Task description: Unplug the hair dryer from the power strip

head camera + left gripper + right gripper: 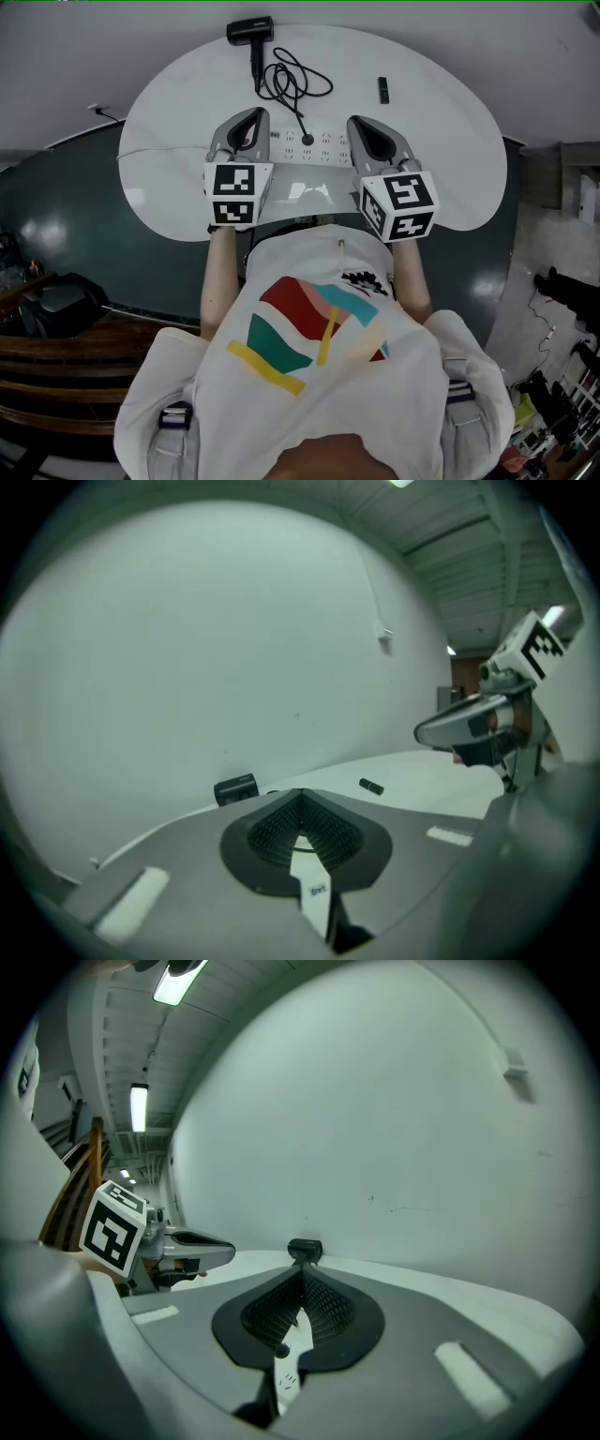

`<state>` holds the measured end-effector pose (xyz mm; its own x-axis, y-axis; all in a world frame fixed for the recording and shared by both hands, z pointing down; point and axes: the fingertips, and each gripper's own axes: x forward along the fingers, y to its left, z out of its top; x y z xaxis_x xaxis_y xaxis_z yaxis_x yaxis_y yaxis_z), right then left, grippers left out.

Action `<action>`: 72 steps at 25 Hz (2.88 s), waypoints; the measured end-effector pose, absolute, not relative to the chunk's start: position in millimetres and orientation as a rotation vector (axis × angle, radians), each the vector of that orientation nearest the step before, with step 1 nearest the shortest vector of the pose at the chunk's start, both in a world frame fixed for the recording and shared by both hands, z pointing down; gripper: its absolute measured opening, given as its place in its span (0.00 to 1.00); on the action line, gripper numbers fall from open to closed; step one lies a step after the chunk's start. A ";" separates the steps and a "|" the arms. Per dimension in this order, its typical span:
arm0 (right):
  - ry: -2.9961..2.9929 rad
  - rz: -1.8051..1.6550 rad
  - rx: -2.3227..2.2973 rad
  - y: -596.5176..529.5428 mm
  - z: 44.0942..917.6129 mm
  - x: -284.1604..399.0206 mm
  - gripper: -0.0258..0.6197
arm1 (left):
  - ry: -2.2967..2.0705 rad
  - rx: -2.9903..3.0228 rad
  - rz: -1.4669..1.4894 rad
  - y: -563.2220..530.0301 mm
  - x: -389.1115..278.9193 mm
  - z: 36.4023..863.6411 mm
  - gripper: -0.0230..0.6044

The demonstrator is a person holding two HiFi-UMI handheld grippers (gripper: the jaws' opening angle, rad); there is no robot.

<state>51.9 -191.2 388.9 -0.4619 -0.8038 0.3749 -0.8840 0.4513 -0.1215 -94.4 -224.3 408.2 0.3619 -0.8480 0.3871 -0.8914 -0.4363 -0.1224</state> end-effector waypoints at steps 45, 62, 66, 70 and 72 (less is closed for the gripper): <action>-2.477 0.275 1.132 -183.3 434.7 -4.2 0.26 | -0.063 2.454 1.786 -176.7 -80.6 588.6 0.31; -2.328 0.277 0.801 -202.7 544.9 -42.7 0.25 | -0.051 2.353 1.890 -172.2 -79.3 591.7 0.32; -2.317 0.259 0.794 -203.8 552.8 -45.3 0.16 | -0.061 2.323 1.918 -172.0 -79.6 591.7 0.32; -2.346 0.248 0.803 -203.9 552.9 -46.4 0.15 | -0.054 2.304 1.940 -171.7 -79.8 591.5 0.32; -2.367 0.243 0.819 -204.0 552.0 -46.9 0.14 | -0.054 2.295 1.947 -171.5 -80.4 591.7 0.32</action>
<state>-46.9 -204.0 552.0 -0.6190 -0.4978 0.6075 -0.6111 0.7912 0.0257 -80.4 -171.5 591.7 0.1664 0.0577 0.9844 -0.1120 -0.9907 0.0770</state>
